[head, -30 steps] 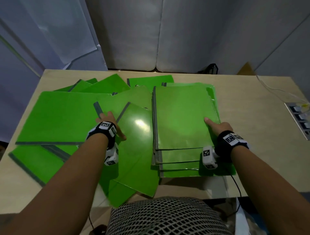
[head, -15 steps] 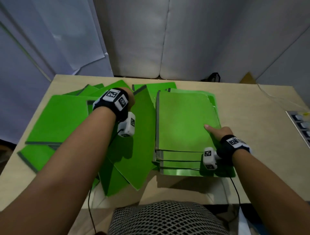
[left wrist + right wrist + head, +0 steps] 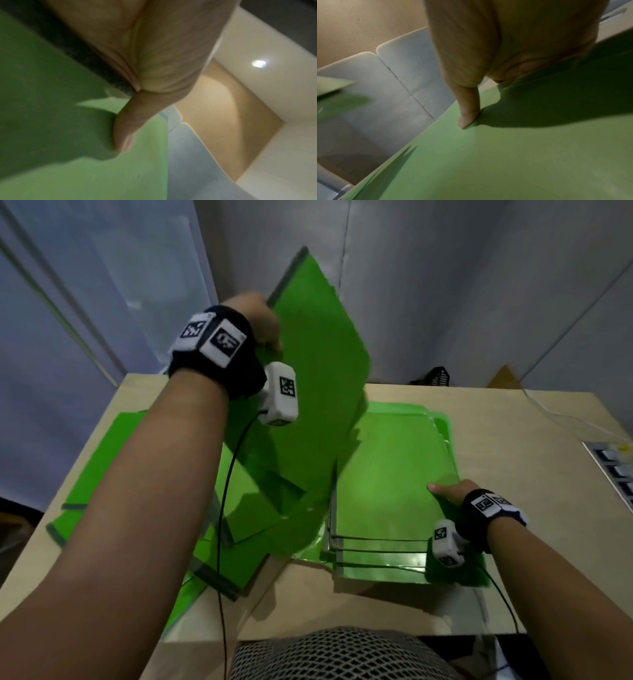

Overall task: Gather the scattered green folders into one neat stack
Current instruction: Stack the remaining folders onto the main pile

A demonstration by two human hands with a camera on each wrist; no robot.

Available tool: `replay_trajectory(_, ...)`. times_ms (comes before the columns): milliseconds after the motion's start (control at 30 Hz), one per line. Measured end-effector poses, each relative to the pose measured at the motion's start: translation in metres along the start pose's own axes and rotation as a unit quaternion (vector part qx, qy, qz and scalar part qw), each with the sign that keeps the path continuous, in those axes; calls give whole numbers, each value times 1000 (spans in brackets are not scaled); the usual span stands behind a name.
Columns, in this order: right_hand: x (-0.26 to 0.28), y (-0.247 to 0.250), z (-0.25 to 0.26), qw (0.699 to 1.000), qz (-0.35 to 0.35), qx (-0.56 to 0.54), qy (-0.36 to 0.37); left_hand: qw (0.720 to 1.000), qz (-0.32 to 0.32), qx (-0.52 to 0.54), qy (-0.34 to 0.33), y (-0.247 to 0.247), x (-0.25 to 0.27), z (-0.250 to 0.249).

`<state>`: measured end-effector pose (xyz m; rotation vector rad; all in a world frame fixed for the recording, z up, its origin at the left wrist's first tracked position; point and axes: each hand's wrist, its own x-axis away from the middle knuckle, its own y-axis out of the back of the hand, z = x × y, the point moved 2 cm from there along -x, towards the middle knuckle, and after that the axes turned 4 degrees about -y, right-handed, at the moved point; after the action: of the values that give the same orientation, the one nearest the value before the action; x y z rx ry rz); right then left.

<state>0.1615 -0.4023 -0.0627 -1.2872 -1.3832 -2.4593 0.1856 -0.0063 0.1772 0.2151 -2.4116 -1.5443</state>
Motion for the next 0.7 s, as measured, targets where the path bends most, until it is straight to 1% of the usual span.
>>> replay_trajectory(67, -5, -3, -2, 999, 9, -34, -7, 997, 8, 78, 25, -19, -5, 13)
replay_trajectory(133, -5, -6, -3, 997, 36, -59, -24, 986, 32, 153, 58, -60, -7, 28)
replay_trajectory(200, 0, -7, -4, 992, 65, -99, -34, 959, 61, 263, 90, -116, -6, 43)
replay_trajectory(233, 4, -7, -4, 989, 70, -121, -37, 948, 68, 292, 105, -142, 1, 45)
replay_trajectory(267, 2, -8, -6, 984, 71, -156, -42, 943, 73, 297, 127, -165, 12, 47)
replay_trajectory(333, 5, -11, -8, 960, 81, -262, -60, 945, 80, 266, 171, -201, 36, 49)
replay_trajectory(367, 2, -14, -11, 945, 86, -308, -65, 944, 94, 250, 194, -216, 44, 52)
replay_trajectory(400, -6, -16, -15, 936, 91, -335, -61, 942, 112, 238, 208, -229, 50, 54)
replay_trajectory(467, -11, -20, -17, 935, 106, -333, -61, 943, 150, 202, 216, -245, 56, 56)
replay_trajectory(500, -19, -23, -18, 938, 115, -323, -51, 947, 160, 182, 212, -250, 57, 56)
replay_trajectory(533, -14, -25, -14, 944, 119, -305, -47, 952, 168, 158, 201, -256, 58, 54)
replay_trajectory(567, -1, -23, -8, 951, 108, -285, -48, 958, 173, 132, 187, -259, 58, 51)
replay_trajectory(633, 13, -22, -3, 962, 65, -261, -56, 969, 179, 88, 149, -265, 58, 42)
replay_trajectory(700, 15, -23, -2, 968, 41, -241, -63, 970, 201, 80, 109, -272, 58, 31)
